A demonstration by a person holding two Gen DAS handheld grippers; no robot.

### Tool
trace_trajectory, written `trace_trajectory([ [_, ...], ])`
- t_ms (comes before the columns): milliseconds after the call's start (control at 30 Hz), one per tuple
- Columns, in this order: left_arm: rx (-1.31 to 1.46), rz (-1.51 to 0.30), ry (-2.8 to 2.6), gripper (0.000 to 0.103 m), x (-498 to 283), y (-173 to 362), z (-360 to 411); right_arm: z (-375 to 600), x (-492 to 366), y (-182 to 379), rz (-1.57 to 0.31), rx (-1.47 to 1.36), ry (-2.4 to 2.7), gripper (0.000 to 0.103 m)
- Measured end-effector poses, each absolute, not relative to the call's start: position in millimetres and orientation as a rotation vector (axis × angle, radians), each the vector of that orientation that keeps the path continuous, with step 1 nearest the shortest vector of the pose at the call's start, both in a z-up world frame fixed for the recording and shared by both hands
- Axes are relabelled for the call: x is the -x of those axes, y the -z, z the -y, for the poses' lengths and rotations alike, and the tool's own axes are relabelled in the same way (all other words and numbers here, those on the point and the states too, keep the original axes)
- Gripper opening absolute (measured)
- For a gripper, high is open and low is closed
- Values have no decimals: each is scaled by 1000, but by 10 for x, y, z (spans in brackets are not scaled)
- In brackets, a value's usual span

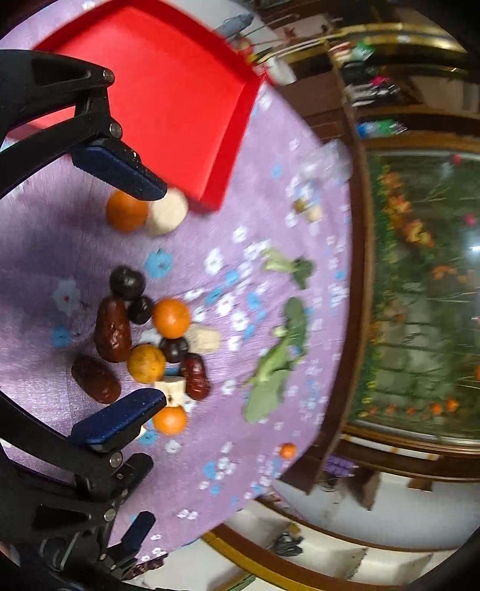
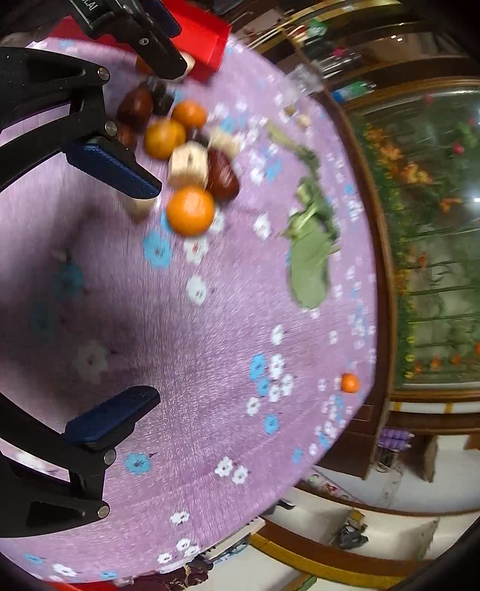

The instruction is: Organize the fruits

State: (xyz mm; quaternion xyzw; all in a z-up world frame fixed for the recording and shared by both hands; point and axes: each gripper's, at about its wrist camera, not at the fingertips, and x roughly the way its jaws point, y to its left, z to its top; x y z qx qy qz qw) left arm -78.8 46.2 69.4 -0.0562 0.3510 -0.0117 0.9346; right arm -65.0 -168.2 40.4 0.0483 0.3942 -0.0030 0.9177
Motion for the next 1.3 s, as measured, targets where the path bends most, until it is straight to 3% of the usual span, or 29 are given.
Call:
trace_trajectory([
  [200,66,-516,-16,102,1233,-1022,-519,1432,1036,-613,-652,-67,16,102],
  [400,101,-439,-52,103,1490,-1204,-630,1315,1307,-725,-538,-37,30,102],
  [900,80,-413,-69,103,1932,-1218,-659,1132,1730,-827,-472,30,34,102],
  [1300,39,-548,-75,103,1724,-1006,-595,1100,1610,-689,-535,27,-74,103],
])
